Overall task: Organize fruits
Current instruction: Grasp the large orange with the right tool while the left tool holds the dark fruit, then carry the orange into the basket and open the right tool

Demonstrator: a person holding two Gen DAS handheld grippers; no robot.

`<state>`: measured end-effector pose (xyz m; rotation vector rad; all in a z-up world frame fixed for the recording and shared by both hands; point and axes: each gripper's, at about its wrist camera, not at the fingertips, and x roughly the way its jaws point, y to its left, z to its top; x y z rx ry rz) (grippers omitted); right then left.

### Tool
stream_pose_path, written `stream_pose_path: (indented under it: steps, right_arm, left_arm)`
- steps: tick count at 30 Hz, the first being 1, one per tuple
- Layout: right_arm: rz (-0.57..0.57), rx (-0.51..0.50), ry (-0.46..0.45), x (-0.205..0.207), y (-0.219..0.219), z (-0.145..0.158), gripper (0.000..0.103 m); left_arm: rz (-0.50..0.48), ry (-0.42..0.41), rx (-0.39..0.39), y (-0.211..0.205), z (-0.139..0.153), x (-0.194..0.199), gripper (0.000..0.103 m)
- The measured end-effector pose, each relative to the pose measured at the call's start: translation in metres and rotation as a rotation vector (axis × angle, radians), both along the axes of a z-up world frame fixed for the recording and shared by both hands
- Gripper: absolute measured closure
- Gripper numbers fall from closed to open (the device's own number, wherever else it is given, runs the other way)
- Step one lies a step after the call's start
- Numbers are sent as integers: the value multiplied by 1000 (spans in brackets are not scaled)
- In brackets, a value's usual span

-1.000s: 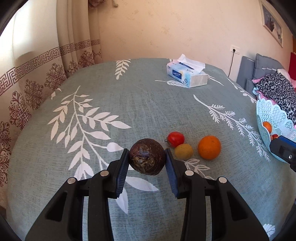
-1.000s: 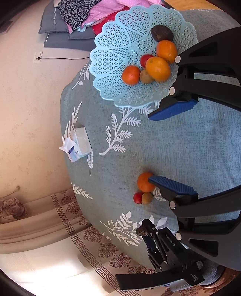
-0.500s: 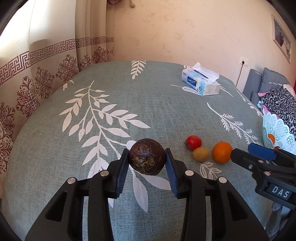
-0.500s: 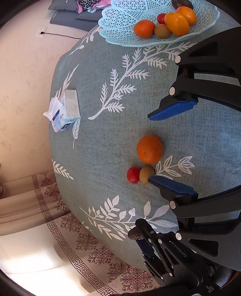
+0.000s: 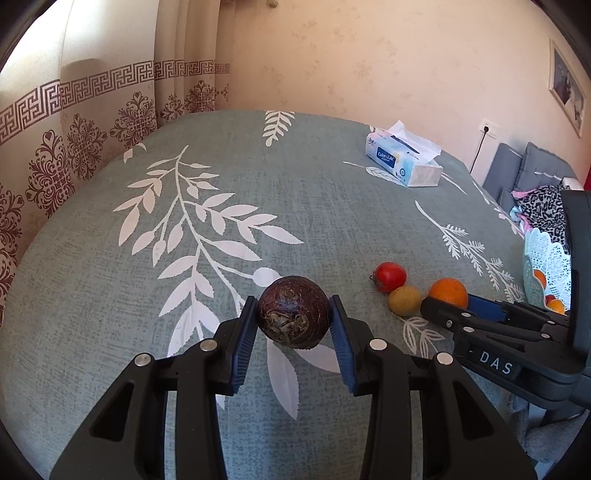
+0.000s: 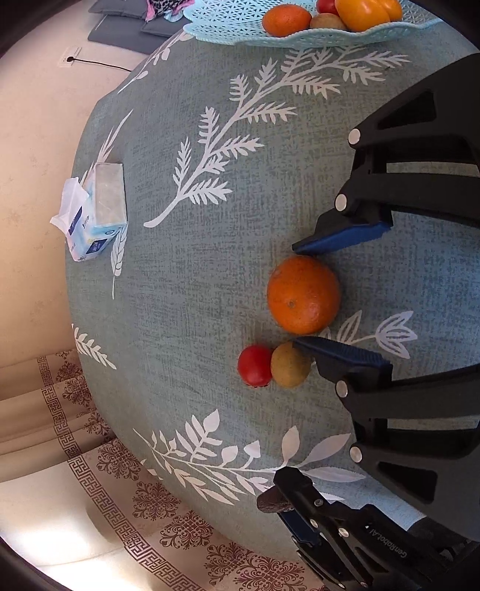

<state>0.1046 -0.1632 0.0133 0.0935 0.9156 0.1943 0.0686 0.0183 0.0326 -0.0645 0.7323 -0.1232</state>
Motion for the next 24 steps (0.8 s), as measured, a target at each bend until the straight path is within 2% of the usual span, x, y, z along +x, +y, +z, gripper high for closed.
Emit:
stream_pose_path:
  steps: [2,11,15,24]
  right_arm:
    - [0,-1,-2,0,0,0,61]
    - [-18,-24,-21,-10,0,7,62]
    - [-46,-66,-52,-18,-1,16,62]
    - [-115,-92,-94,-42,-15,39,62]
  left_arm:
    - [-1,2,-1,-1,-1,0,64]
    - [-3,5,2,-2,-2,1,64]
    - [-8,-3,13,-5,-3,-1,64]
    - [-5,-6,9,-5,-4,-2,64]
